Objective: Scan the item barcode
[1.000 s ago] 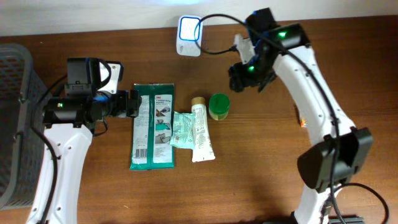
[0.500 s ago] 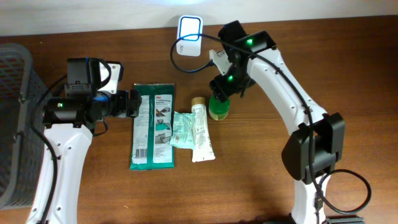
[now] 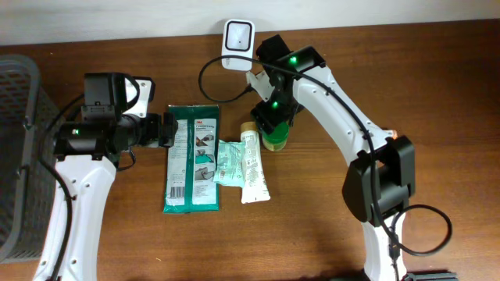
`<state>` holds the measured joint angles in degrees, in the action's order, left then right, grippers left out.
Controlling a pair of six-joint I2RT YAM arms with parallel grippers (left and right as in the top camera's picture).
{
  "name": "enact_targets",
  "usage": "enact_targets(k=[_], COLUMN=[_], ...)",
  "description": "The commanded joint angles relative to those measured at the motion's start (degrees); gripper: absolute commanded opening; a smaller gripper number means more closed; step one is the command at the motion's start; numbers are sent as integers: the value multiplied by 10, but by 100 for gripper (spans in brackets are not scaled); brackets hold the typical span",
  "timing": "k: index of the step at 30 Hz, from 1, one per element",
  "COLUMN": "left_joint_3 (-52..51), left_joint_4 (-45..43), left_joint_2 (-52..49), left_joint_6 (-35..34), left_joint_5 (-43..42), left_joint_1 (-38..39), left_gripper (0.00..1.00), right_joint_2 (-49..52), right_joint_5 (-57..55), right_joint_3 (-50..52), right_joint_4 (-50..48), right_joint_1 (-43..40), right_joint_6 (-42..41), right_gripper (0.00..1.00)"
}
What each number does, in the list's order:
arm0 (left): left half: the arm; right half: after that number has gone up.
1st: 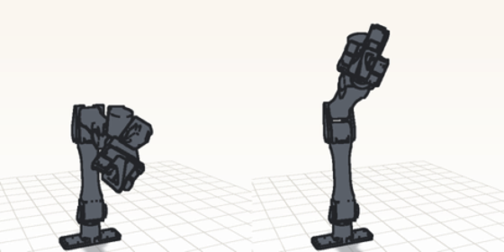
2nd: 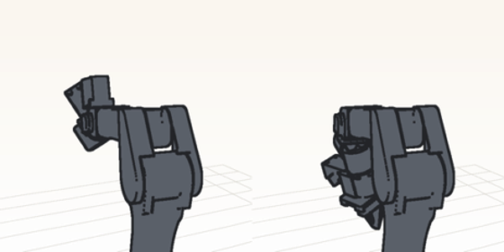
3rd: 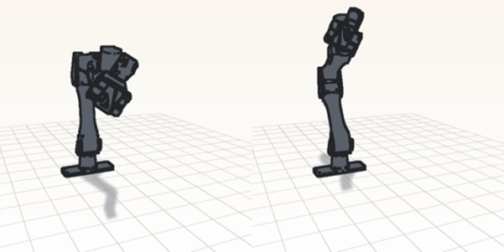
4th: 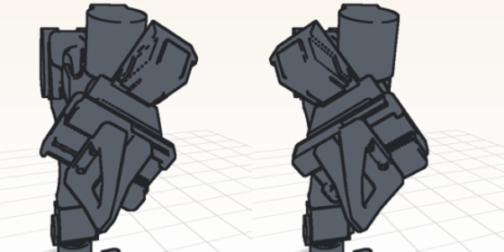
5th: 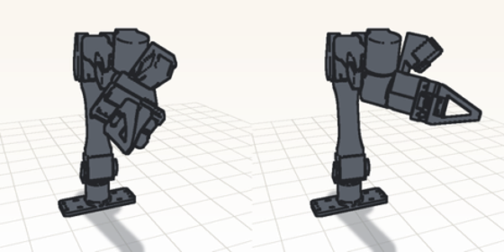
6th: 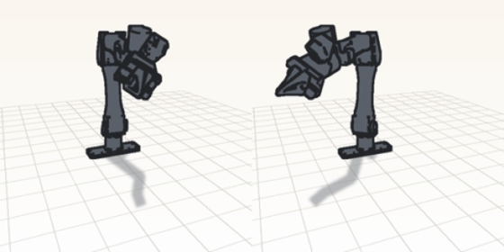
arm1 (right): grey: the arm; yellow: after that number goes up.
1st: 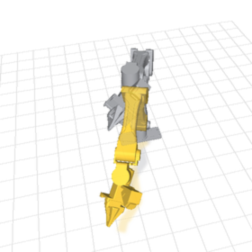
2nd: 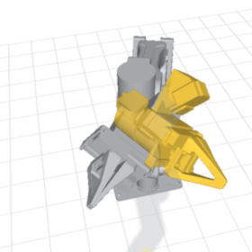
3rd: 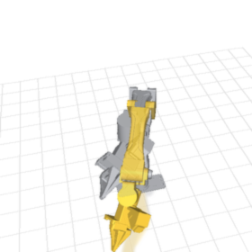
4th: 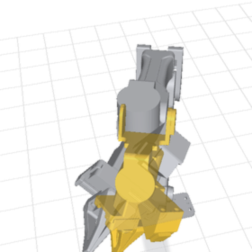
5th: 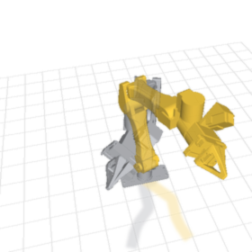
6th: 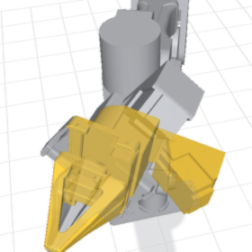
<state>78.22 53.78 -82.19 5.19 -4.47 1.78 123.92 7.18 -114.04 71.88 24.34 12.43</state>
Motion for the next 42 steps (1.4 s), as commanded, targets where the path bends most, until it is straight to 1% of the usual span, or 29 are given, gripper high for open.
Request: enact_targets(k=[1,4,10,12,14,15,17,19,20,21,23,24,25,27,28,29,31,33,34,36,37,38,39,42], left_joint_3=[2,2,2,2,2,2,2,2,2,2,2,2,2,2,2,2,2,2,2,2,2,2,2,2], left_joint_4=[-1,-1,-1,-1,-1,-1,-1,-1,-1,-1,-1,-1,-1,-1,-1,-1,-1,-1,-1,-1,-1,-1,-1,-1], left_joint_2=[0,0,0,0,0,0,0,0,0,0,0,0,0,0,0,0,0,0,0,0,0,0,0,0], left_joint_6=[11,11,11,11,11,12,11,11,11,11,11,11,11,12,11,11,11,12,11,11,11,12,11,12], left_joint_5=[0,0,0,0,0,0,0,0,0,0,0,0,0,0,0,0,0,0,0,0,0,0,0,0], left_joint_1=[-3,-3,-3,-3,-3,-3,-3,-3,-3,-3,-3,-4,-3,-3,-3,-3,-4,-3,-3,-3,-4,-3,-3,-3], left_gripper=[99,99,99,99,99,99,99,99,99,99,99,99,99,99,99,99,99,99,99,99,99,99,99,99], right_joint_2=[38,41,41,41,41,41,41,41,41,41,40,40,39,39,39,39,39,39,39,40,40,40,40,39], right_joint_5=[-61,-70,-59,-46,-46,-46,-47,-47,-50,-70,-81,-81,-81,-58,-16,10,50,65,66,52,42,32,25,27], right_joint_3=[-4,-4,-4,-2,9,17,31,32,28,22,6,-1,-7,-10,-10,-10,-9,-9,-9,-9,-9,-9,-9,-12], right_joint_4=[-3,-10,-10,-10,-15,-19,-23,-24,-23,-23,-11,-3,16,38,35,34,47,62,63,64,64,64,64,61], right_joint_1=[4,3,3,3,3,3,3,3,3,2,-3,-8,-20,-52,-75,-92,-122,-131,-130,-126,-123,-120,-119,-119], right_joint_6=[8,8,6,7,6,6,6,6,-7,-44,-110,-149,-242,-393,-434,-476,-600,-677,-692,-685,-675,-643,-603,-469], right_gripper=[79,82,86,86,82,82,76,64,60,58,48,48,48,47,45,38,37,38,43,52,59,84,98,98])
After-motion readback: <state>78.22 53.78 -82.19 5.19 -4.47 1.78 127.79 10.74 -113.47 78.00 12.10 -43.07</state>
